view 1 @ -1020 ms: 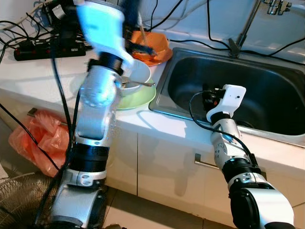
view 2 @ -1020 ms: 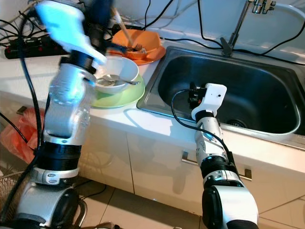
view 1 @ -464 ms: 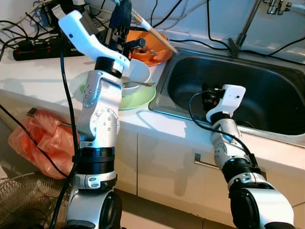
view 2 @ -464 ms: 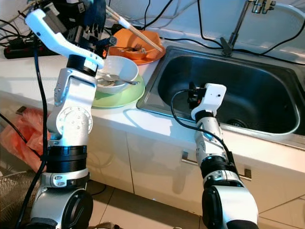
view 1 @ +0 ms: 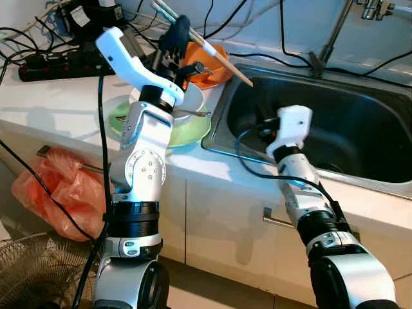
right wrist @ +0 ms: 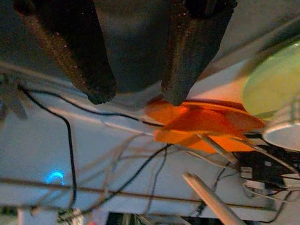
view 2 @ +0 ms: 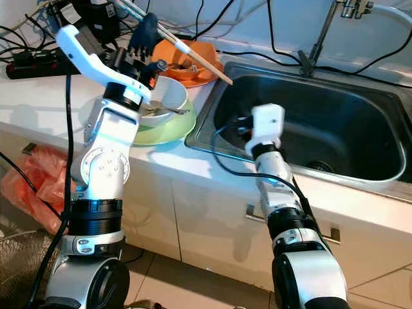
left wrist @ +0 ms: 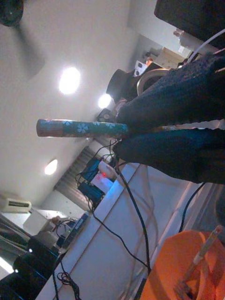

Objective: Kitchen organization

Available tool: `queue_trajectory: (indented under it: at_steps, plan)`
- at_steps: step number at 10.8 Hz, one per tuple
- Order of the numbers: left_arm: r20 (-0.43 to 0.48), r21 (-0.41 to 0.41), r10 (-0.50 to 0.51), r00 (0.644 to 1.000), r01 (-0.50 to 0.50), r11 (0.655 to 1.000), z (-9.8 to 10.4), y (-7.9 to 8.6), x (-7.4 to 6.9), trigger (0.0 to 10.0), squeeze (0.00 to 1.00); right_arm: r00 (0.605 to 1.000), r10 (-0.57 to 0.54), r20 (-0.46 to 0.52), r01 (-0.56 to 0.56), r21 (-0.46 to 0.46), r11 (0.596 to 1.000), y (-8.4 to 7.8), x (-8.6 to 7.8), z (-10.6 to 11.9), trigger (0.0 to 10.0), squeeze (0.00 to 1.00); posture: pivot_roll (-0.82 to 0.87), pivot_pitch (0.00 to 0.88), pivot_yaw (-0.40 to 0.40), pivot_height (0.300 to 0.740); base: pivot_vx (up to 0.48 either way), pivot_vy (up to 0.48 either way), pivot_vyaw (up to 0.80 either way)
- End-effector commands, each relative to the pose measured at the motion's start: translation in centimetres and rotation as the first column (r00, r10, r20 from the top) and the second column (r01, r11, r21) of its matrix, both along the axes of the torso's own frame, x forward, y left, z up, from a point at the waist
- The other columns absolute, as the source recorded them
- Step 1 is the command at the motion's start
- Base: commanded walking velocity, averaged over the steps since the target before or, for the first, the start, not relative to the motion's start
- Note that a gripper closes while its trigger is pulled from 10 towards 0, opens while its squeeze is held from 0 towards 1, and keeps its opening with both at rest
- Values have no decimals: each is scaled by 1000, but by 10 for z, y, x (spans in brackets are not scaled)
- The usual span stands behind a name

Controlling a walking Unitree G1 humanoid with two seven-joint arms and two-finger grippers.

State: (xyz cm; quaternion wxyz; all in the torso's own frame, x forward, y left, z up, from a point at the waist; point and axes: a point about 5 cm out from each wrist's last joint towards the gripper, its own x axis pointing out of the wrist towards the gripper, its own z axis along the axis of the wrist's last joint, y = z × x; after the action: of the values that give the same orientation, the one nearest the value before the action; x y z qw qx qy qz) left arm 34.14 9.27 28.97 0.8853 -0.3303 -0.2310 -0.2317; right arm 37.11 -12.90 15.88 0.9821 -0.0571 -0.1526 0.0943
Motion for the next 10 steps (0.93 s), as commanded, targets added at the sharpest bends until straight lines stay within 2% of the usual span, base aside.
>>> queue_trajectory:
  at_steps: [1, 3, 10]
  plan:
    - [-18, 6, -41, 999, 41, 999, -4, -8, 0, 10000, 0, 998, -2, 61, 5, -56, 998, -1, 0, 11, 10000, 0, 53, 32, -35, 740, 0, 0, 0]
    - [-25, 11, -42, 999, 42, 999, -6, -8, 1, 10000, 0, 996, 7, 85, 1, -100, 995, 3, 0, 13, 10000, 0, 51, 33, -34, 740, 0, 0, 0]
    - [-61, 84, -71, 996, 76, 994, -15, -21, 1, 10000, 0, 992, 34, 117, -21, -112, 993, 12, -2, 20, 10000, 0, 47, 35, -28, 740, 0, 0, 0]
